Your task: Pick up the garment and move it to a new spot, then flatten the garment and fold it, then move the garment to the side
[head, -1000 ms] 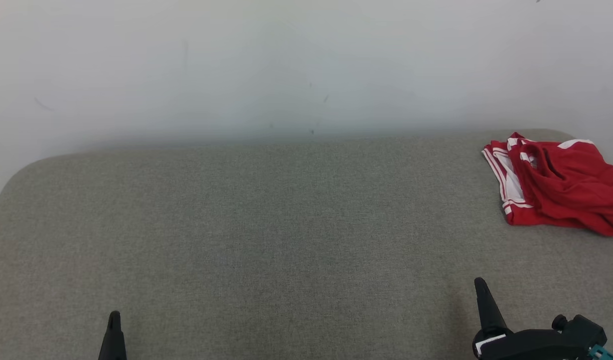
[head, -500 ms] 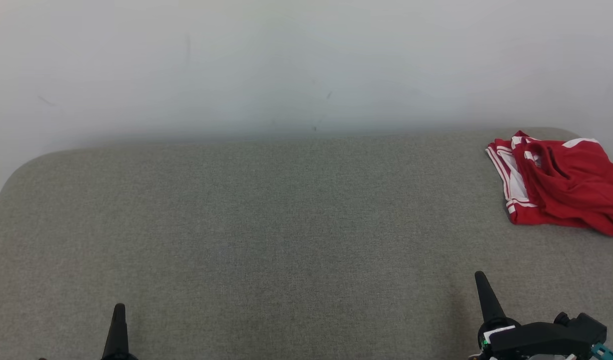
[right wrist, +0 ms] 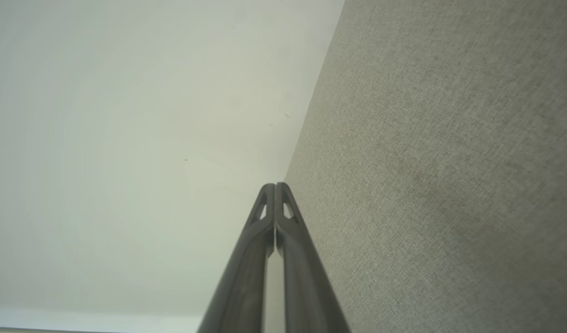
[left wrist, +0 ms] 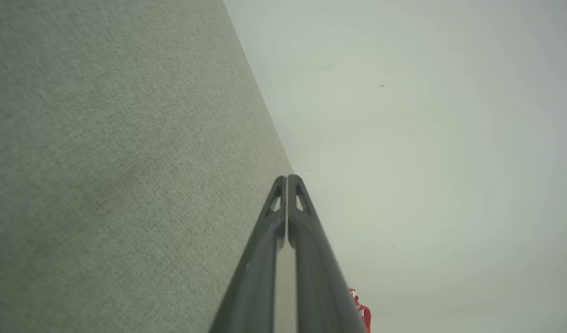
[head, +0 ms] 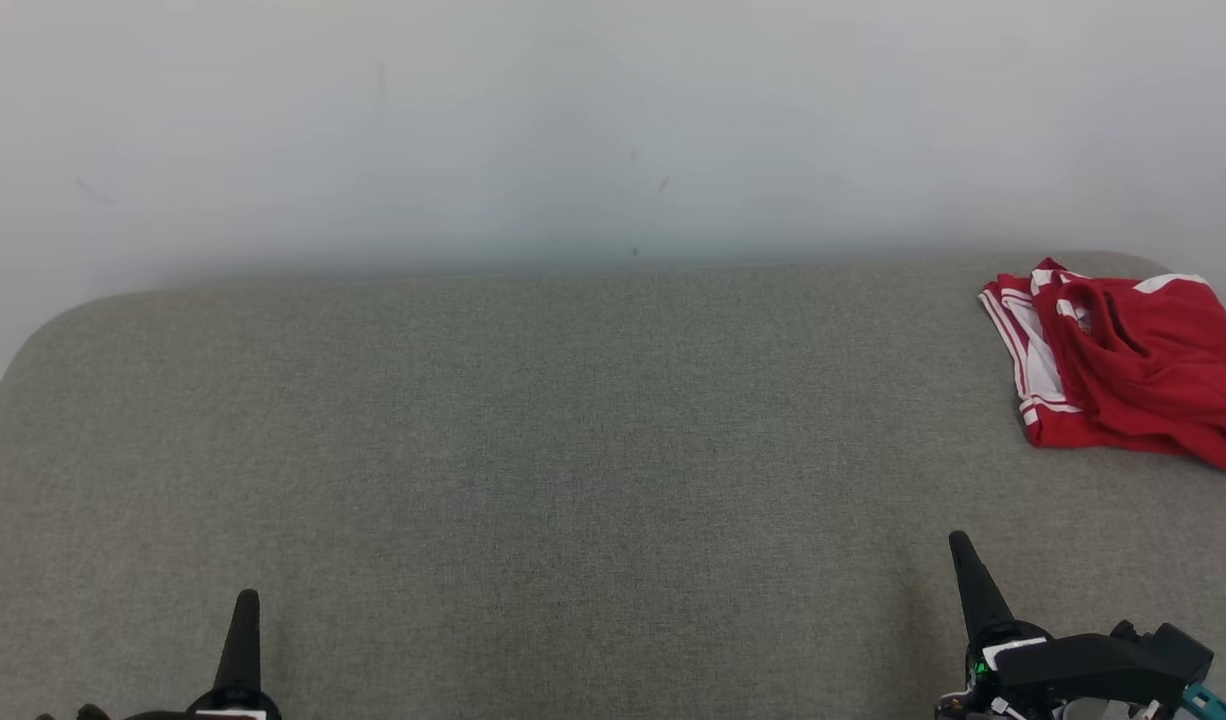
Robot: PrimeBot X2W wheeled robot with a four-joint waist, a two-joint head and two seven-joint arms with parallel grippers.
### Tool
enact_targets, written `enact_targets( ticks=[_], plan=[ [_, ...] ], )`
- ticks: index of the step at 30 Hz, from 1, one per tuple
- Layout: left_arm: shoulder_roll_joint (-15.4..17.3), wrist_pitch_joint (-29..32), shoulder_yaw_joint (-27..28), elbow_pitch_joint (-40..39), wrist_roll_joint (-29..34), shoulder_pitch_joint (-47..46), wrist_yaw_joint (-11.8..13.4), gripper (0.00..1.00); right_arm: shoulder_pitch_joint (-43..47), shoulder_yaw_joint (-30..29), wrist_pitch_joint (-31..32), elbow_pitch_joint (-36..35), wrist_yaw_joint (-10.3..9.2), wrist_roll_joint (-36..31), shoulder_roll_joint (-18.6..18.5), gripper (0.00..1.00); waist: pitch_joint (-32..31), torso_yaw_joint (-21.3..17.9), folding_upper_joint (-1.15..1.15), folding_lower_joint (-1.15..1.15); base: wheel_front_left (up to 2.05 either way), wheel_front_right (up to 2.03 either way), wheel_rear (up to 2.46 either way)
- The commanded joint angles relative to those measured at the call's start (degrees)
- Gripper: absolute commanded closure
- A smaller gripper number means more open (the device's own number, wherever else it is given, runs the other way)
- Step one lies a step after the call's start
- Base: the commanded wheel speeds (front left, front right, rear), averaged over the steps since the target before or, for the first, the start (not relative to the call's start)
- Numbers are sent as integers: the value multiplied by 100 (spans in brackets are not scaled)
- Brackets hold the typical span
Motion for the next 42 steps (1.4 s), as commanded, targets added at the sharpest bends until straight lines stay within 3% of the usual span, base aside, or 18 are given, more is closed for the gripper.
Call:
enact_targets(
  ticks=[1,42],
  plan=[
    [29,36,-7,-9,-140,-109,-51,100,-93,-22,39,-52,-8,142,27,100,6,5,0,0,0,0,0],
    [35,472,-43,140,-1902,-425,-96,100,-277,-186,471,-47,-12,1803,90,100,147,111,0,0,0,0,0]
  ],
)
